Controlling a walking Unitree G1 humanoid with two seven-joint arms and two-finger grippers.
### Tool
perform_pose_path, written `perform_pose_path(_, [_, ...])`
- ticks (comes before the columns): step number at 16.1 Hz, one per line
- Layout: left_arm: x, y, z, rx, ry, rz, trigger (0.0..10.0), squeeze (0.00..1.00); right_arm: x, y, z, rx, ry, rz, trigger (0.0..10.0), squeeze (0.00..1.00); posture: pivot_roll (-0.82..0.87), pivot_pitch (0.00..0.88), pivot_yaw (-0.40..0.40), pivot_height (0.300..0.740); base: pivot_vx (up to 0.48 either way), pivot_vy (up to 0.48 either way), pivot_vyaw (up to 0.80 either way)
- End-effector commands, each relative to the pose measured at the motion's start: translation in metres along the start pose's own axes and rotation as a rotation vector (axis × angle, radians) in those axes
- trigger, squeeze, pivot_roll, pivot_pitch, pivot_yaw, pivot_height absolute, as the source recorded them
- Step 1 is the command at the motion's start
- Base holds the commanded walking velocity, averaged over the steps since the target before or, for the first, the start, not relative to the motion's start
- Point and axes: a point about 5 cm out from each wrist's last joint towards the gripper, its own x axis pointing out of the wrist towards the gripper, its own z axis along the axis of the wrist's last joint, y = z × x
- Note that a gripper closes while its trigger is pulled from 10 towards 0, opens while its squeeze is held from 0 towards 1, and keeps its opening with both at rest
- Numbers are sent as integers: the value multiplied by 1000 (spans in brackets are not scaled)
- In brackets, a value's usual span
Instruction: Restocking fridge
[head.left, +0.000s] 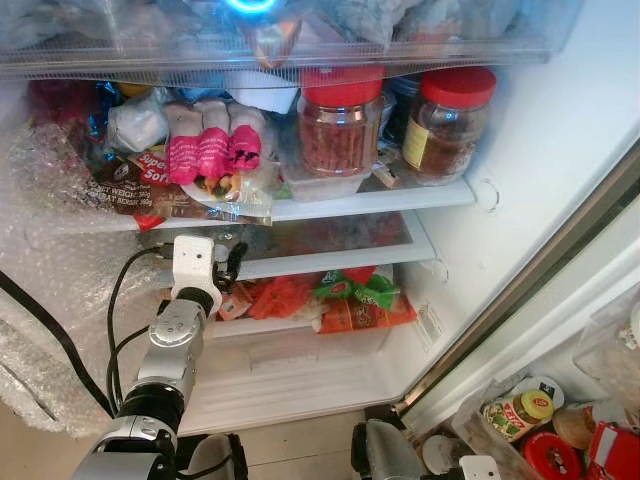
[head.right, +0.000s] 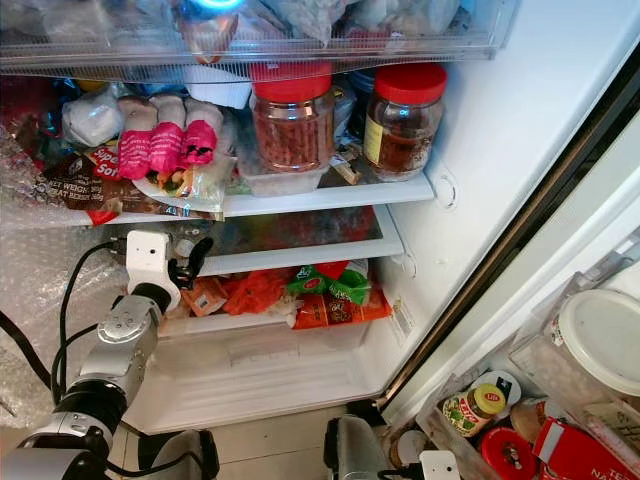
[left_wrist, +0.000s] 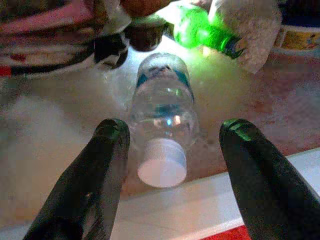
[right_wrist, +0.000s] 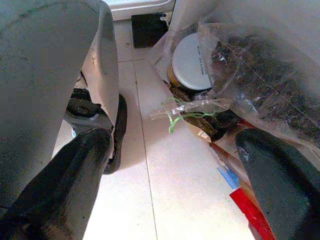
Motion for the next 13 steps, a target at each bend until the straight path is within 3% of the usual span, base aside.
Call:
perform_pose_path(1, [-2,-3,7,58,-50,-35,10000,0,-1,4,-6,13,20,8,10000,0,-58,98,-52,618,0,0,0])
perform_pose_path(4, [-16,-8,16,131,-129,-78,10000,0,-1,4,-6,16,20,9,10000,0,-56,98,-46,618,0,0,0])
perform_pose_path(9, [-46,-17,7,140,-120,-117,10000,0,0,5,-6,17,20,10,10000,0,-48,96,-42,618,0,0,0])
perform_pose_path(13, [-70,-14,12,174,-133,-89,10000,0,0,4,-5,17,18,7,10000,0,-43,92,-42,618,0,0,0])
